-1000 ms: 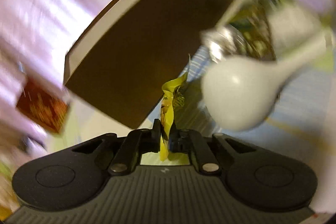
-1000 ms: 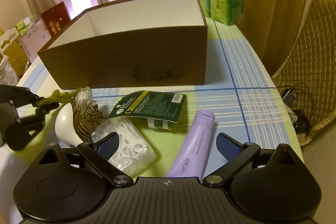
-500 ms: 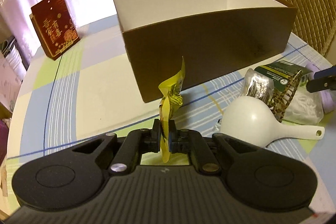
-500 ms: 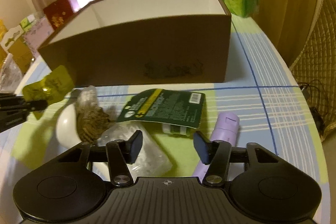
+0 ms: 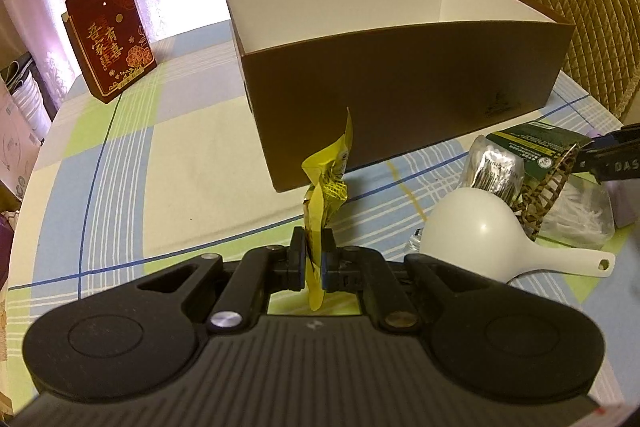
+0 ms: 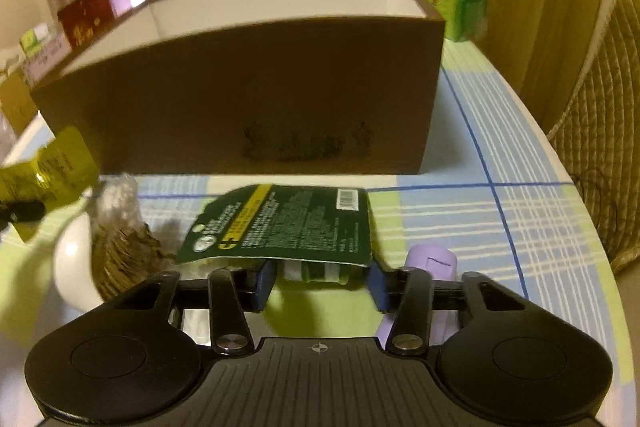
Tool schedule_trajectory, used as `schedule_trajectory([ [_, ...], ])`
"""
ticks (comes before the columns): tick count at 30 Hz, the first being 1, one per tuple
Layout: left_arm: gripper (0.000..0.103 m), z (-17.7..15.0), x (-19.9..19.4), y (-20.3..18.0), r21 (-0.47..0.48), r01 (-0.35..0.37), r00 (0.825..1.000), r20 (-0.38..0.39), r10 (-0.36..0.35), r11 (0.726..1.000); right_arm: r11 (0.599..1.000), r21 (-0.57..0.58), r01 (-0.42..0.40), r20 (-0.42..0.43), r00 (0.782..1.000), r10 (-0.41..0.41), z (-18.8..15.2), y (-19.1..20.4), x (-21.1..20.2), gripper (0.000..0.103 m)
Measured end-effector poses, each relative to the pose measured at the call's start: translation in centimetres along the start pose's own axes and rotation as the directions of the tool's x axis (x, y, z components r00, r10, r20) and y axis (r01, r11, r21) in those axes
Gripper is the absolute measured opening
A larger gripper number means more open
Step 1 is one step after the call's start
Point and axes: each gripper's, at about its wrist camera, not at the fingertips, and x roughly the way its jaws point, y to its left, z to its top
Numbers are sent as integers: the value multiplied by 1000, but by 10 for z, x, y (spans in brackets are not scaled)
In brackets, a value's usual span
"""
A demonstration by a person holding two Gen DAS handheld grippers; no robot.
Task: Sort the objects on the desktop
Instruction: 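Grasp the yellow snack packet with the left tool while the right tool grasps the green package, then carry the yellow packet with the left tool while the right tool carries the green package over the box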
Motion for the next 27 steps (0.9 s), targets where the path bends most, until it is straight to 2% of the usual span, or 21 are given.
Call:
schedule_trajectory([
  [11,4,5,-12,-3,7,-12,1000,16,12,1000,999,-45,-10,55,998,12,-5,4,-41,32],
  [18,4,13,-38,-9,2,-8,998,70,8,1000,1000,-16,-22,95,995,23,-5,0,-79,32],
  [27,4,33,-68,-16,7,-10,988,154,9,1000,999,-10,-44,159,986,45,22,14,-97,32],
])
